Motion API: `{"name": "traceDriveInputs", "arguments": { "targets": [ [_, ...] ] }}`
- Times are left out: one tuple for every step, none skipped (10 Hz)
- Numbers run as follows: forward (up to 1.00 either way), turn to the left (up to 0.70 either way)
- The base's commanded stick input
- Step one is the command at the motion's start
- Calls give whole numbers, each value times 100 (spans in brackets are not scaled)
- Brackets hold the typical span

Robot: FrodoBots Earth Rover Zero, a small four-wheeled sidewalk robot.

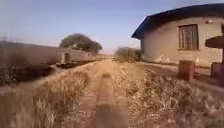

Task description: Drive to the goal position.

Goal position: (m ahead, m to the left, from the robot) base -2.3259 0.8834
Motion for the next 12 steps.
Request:
{"name": "traceDriveInputs", "arguments": {
  "targets": [
    [70, 0],
    [70, 0],
    [70, 0],
    [70, 0],
    [70, 0],
    [70, 0],
    [70, 0],
    [70, 0],
    [70, 0],
    [70, 0],
    [70, 0],
    [70, 0]
  ]
}}
